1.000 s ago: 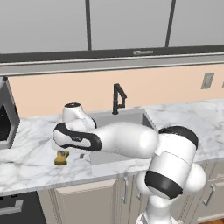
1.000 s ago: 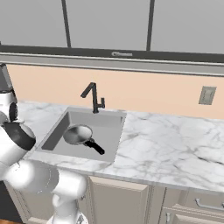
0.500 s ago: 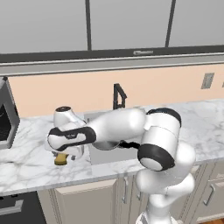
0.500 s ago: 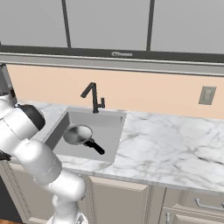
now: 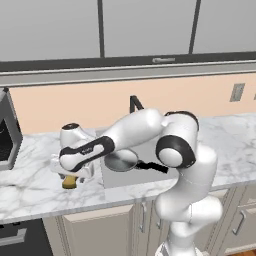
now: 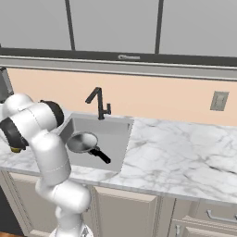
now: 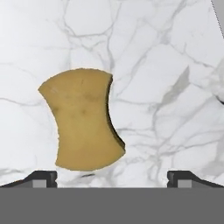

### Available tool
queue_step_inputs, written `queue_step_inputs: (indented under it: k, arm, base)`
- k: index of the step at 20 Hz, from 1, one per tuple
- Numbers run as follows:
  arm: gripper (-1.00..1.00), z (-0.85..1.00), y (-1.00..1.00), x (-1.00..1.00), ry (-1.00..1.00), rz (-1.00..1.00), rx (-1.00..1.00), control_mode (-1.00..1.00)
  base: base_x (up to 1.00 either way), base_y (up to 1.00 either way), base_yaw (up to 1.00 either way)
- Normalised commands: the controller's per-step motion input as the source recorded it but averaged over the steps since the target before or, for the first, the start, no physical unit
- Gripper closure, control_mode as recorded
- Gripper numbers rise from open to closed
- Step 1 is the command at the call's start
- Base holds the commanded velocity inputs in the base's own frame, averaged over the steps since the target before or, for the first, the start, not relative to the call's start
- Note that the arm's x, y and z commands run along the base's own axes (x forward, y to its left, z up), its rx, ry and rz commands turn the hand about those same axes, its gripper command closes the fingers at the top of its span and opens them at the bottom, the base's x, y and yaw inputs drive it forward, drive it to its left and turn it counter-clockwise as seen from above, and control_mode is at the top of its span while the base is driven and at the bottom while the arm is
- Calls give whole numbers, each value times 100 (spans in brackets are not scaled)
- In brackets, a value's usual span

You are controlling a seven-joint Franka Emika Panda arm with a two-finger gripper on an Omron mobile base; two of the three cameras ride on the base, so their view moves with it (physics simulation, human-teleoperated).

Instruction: Pick the pan and sponge and place them into the sink. Then turn on the water.

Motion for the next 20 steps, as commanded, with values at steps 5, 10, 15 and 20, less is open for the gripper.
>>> queue_step_inputs:
  k: [5,10,15,20]
  arm:
    - [-100,-21,1,24,0,1,0,-100]
    - [-100,-24,4,21,0,3,0,-100]
    - [-100,-21,3,5,0,3,0,-100]
    - [-100,-29,-1,0,0,4,0,-100]
  base:
    - [0,0,0]
    - [0,0,0]
    - [0,0,0]
    - [0,0,0]
